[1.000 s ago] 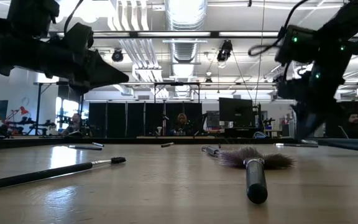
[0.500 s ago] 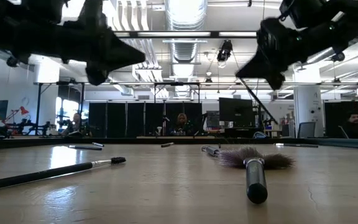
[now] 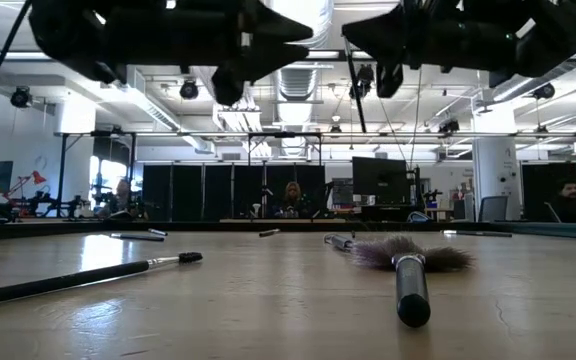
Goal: Pick & Place Makeup Brushes
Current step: Put the black eyeshadow brush into the makeup holder
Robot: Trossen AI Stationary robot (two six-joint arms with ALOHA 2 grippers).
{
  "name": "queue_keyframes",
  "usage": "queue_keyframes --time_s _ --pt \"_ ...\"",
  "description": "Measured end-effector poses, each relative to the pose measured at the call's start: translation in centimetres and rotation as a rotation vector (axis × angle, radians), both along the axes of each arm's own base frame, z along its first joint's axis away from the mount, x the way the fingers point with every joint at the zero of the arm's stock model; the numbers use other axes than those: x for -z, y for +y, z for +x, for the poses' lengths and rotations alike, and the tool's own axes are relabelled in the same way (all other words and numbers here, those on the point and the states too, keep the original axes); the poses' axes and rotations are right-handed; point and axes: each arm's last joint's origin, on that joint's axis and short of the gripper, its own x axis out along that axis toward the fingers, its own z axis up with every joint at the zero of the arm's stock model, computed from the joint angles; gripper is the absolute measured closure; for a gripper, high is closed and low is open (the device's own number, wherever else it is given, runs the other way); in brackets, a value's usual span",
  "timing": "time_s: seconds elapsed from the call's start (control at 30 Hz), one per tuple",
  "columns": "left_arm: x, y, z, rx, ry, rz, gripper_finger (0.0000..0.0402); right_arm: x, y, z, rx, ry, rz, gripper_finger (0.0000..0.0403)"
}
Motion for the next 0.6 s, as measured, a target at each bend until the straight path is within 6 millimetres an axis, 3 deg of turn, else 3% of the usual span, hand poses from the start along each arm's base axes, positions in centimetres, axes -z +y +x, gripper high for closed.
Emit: queue_keyframes --time_s 0.6 --pt "-2.2 0.4 2.8 0.116 -0.052 0.049 0.028 -2.0 1.5 2.1 -0.076 -0.076 -0.073 0.0394"
